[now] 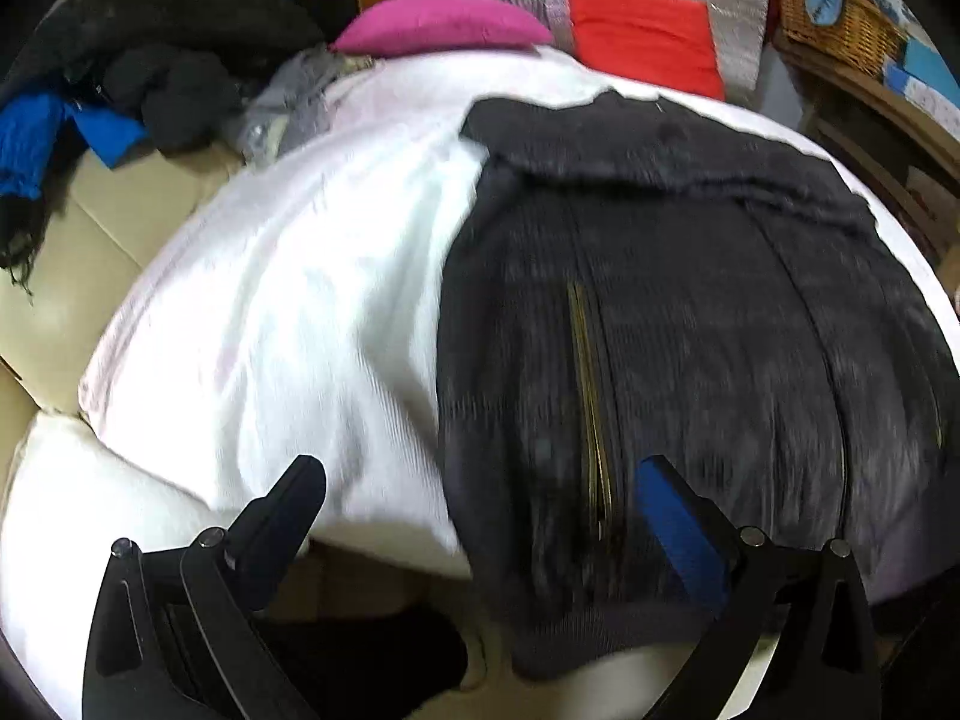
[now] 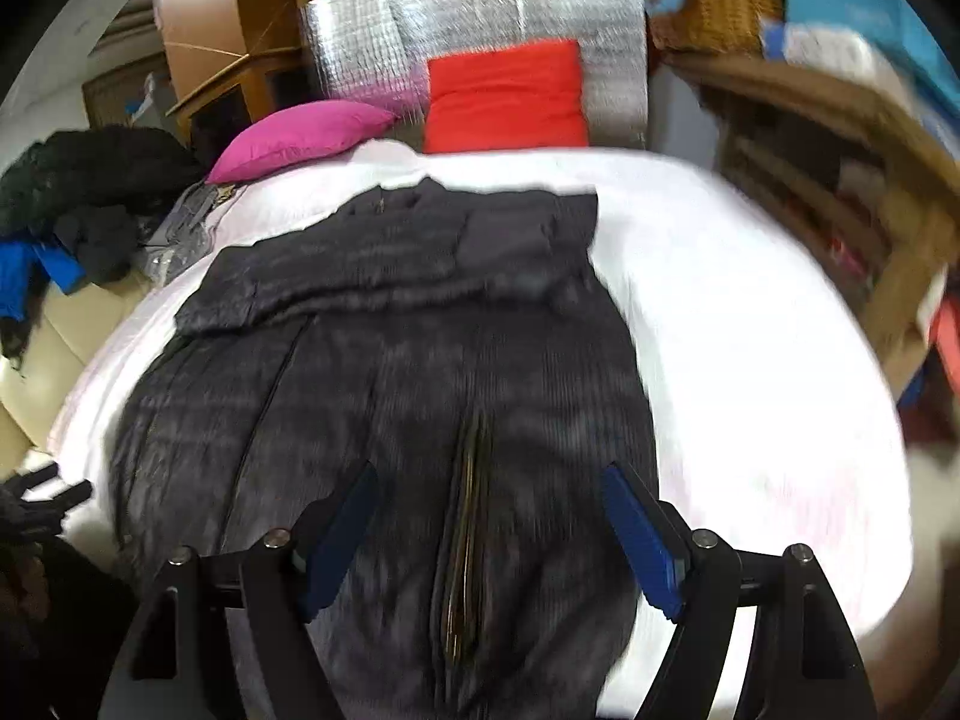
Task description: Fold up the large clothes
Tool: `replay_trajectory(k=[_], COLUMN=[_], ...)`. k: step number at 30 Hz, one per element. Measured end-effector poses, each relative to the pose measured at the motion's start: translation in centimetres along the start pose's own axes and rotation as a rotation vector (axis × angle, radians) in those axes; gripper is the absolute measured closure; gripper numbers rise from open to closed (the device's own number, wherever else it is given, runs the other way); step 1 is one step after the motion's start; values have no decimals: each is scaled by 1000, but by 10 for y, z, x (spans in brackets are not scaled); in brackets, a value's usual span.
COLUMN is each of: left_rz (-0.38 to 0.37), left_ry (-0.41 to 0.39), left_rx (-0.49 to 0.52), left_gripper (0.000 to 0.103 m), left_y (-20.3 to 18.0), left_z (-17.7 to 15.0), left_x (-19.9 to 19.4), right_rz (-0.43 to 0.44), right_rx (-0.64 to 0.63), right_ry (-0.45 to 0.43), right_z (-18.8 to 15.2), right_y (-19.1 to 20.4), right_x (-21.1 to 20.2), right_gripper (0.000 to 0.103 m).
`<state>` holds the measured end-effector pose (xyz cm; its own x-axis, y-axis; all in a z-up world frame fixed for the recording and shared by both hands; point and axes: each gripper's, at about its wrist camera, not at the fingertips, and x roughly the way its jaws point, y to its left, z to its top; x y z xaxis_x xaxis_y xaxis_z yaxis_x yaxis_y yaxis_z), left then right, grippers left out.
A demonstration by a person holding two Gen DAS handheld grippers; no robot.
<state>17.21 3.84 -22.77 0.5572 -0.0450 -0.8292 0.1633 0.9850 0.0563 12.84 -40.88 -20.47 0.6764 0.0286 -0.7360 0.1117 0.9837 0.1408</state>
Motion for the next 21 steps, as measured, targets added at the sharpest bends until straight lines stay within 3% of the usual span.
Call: replay_trajectory(k=[11, 17, 21], left_rz=[-133, -186, -207], left_ry=[133, 176, 199], left_rx=[-56, -118, -145], left_gripper=[0, 0, 1], left_y=[13, 19, 21], left_z=[-53, -60, -65], left_x=[10, 23, 31], right_rz=[74, 66, 7], right_rx=[179, 237, 229], right_ry=[214, 233, 232], right_z=[-78, -81, -79], right_y=[-28, -27, -18], right_x=[-10, 8, 22], right_gripper=[23, 23, 23])
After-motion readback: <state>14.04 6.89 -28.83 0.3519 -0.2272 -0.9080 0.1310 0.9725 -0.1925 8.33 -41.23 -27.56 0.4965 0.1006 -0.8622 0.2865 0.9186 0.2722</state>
